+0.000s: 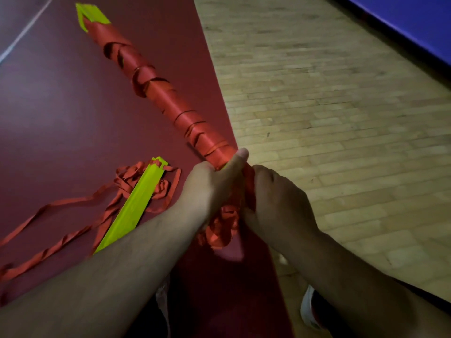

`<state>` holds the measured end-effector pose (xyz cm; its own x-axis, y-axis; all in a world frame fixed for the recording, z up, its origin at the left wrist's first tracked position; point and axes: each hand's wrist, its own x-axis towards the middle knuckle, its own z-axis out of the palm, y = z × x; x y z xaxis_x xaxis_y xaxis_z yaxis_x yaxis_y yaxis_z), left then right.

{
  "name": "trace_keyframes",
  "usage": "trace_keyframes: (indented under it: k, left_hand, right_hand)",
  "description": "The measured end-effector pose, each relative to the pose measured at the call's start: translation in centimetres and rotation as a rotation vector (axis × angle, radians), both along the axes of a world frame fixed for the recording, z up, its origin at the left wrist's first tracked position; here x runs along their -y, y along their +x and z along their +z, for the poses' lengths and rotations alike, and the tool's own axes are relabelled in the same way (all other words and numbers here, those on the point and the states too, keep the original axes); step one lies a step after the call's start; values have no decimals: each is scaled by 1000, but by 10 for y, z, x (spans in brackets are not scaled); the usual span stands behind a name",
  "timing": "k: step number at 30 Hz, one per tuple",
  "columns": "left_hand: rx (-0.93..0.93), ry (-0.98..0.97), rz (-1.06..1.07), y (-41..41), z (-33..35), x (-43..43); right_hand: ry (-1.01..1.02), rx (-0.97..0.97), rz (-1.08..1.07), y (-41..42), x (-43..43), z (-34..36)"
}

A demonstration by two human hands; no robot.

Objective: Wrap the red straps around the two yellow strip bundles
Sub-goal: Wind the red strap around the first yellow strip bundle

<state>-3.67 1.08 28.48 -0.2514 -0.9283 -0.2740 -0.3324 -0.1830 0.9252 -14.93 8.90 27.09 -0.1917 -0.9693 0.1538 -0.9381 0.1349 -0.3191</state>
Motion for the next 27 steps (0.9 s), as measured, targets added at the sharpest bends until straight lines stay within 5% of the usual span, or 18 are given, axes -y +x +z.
trace_keyframes:
  k: [5,9,12,16,22,27]
  left_hand:
    - [-102,-8,-15,7,-5,9]
    - [-112,-112,-276,24,-2,22]
    - [-158,-164,-455,32,3,25]
    - [-168,-196,-486,31,0,28]
    - [178,-283,-368,33,-21,33]
    - [133,-12,-312,24,-36,18]
  right_hand:
    - [52,189,68,-11,3,7]
    - [398,952,82,-32,4,23]
    - [592,1271,212,-31,-4,21]
    - [431,1110,180,-23,-5,12]
    - [180,606,-77,-28,0,8]
    - [210,503,-134,-26,0,-8]
